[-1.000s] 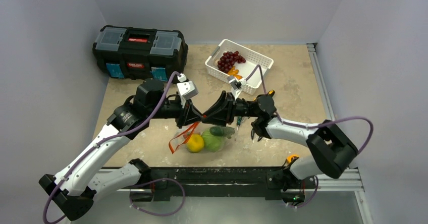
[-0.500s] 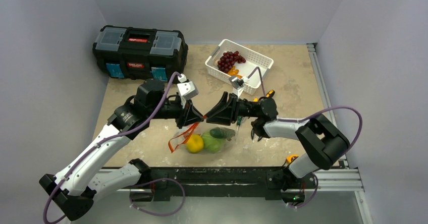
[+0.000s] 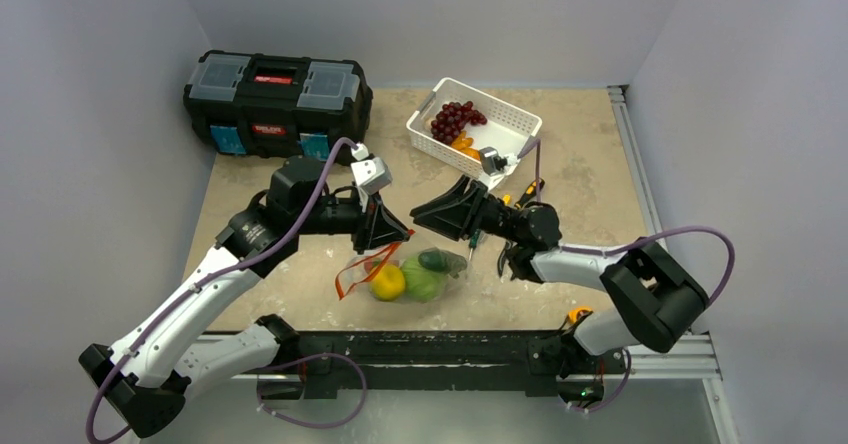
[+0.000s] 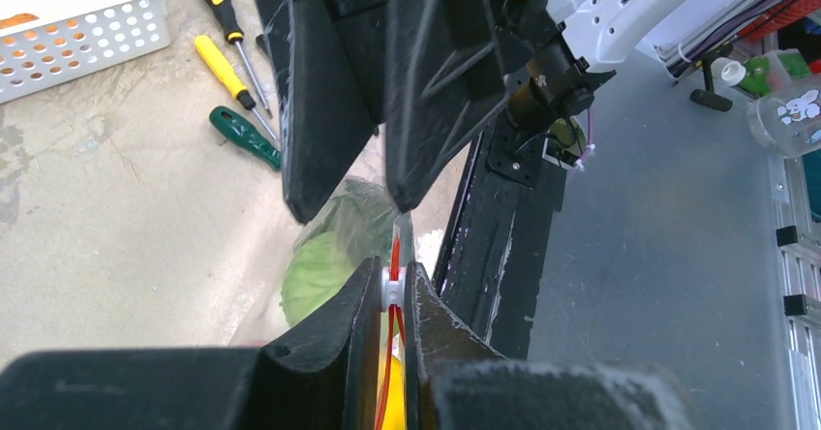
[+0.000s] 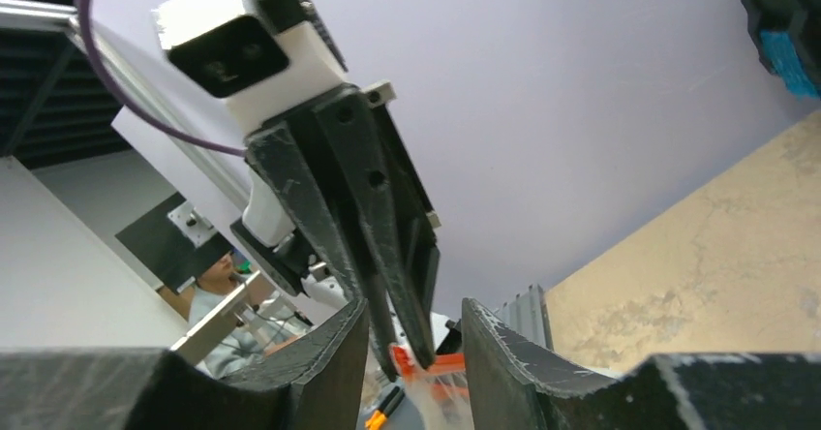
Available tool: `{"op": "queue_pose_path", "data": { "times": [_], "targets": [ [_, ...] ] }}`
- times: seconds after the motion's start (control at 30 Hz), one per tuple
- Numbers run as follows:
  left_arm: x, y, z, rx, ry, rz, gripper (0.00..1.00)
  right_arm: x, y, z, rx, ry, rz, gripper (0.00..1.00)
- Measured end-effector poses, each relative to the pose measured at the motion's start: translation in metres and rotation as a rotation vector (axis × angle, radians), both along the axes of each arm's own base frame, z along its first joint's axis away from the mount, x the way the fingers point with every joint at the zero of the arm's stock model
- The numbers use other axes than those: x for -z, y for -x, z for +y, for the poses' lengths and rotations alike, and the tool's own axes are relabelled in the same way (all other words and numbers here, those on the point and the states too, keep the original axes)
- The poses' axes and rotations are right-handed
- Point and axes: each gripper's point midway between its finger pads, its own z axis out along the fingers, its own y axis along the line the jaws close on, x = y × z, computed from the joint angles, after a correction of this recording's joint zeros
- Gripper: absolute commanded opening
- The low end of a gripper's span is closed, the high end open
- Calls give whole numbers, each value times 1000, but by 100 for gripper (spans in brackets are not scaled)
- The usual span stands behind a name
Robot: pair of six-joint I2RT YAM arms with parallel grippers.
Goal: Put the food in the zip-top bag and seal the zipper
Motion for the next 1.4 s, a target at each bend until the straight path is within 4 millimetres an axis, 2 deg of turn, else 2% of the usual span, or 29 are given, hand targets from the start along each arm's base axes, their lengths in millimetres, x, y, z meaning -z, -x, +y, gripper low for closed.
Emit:
{"op": "queue_pose_path", "data": {
  "times": [0.2,0.53,0.77,1.0,1.4],
  "targets": [
    [-1,1,-1,3,9,8,0,27,-3,16,-2,35,106,33],
    [-1,3,-1,14,10,13,0,35,-3,20,16,36,144,40],
    [0,4,-1,15,8,17,0,27,-2,18,28,17,132,43],
    [0,3,-1,12,7,15,0,13,7,14,19,-11,93,43],
    [4,5,1,6,-10,34,0,24,13,23,-9,15,117,28]
  ]
}}
